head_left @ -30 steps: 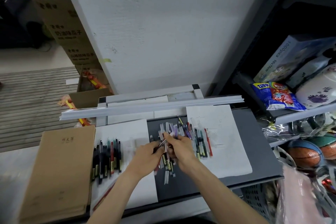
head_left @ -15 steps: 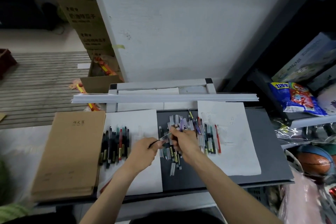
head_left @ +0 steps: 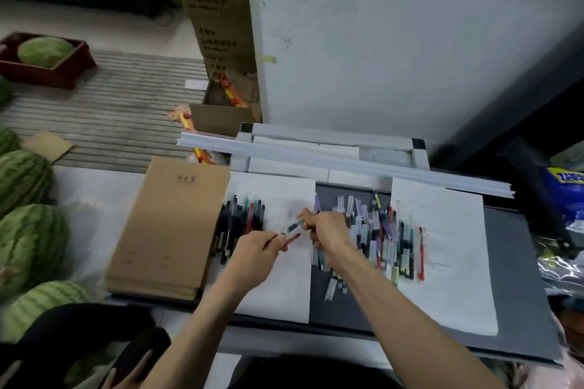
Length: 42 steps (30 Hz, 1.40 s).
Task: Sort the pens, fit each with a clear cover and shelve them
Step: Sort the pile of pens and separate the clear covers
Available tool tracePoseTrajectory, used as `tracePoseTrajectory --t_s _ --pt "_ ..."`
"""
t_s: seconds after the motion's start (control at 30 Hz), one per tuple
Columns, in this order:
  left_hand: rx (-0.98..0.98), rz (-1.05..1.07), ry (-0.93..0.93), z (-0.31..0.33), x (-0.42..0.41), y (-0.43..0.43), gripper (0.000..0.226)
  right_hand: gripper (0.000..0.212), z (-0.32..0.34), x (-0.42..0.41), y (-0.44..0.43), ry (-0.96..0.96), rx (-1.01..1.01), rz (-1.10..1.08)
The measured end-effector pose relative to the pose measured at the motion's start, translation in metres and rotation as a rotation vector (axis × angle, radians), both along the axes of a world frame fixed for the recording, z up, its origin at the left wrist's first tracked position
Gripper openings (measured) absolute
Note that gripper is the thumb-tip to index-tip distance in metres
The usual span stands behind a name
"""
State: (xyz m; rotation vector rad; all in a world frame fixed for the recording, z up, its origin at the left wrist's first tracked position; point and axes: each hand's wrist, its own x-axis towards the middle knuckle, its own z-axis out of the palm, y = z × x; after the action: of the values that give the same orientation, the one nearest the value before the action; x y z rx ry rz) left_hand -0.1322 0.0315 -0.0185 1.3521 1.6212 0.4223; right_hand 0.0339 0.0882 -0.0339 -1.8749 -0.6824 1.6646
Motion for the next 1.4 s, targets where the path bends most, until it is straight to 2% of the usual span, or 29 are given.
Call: tracePoseTrajectory --t_s 0.1,0.2,0.3,0.4,0.53,0.67,0.8,0.9,1.17,1.4 --pt "0.051 0.091 -0.014 -0.006 -0.008 -0.006 0.033 0.029 0.0 -0.004 0.003 -0.029 0.021 0.065" --pt "0.01 0.287 -0.176 -0.01 -0.012 -0.014 0.029 0.034 -0.001 -0.002 -0.004 -0.009 0.024 0.056" --pt "-0.046 0.429 -0.334 -0.011 -0.004 -0.021 0.029 0.024 -0.001 -0.007 -0.024 0.085 0.008 0.09" --pt "-0.028 0.415 -0.348 -0.011 0.007 -0.027 0.027 0.017 -0.006 -0.019 -0.041 0.163 -0.018 0.14" --pt "0.014 0.411 -0.307 -0.01 0.01 -0.031 0.027 0.015 -0.007 -0.034 -0.047 0.113 -0.006 0.076" --pt "0.051 0.465 -0.194 -0.01 -0.002 -0.032 0.03 0.024 -0.006 -0.049 -0.038 0.129 -0.008 0.04" --pt "0.125 0.484 -0.04 -0.009 -0.02 -0.031 0.021 0.019 -0.009 -0.063 -0.02 0.086 0.028 0.121" --pt "0.104 0.49 0.067 -0.013 -0.032 -0.026 0.014 0.018 -0.013 -0.072 -0.006 -0.003 0.046 0.189" --pt "0.017 0.435 0.258 -0.001 -0.04 -0.001 0.023 0.023 -0.007 -0.078 0.009 -0.438 0.194 0.449" --pt "0.044 0.392 0.32 -0.005 -0.04 0.012 0.036 0.021 -0.008 -0.071 0.002 -0.531 0.272 0.506"
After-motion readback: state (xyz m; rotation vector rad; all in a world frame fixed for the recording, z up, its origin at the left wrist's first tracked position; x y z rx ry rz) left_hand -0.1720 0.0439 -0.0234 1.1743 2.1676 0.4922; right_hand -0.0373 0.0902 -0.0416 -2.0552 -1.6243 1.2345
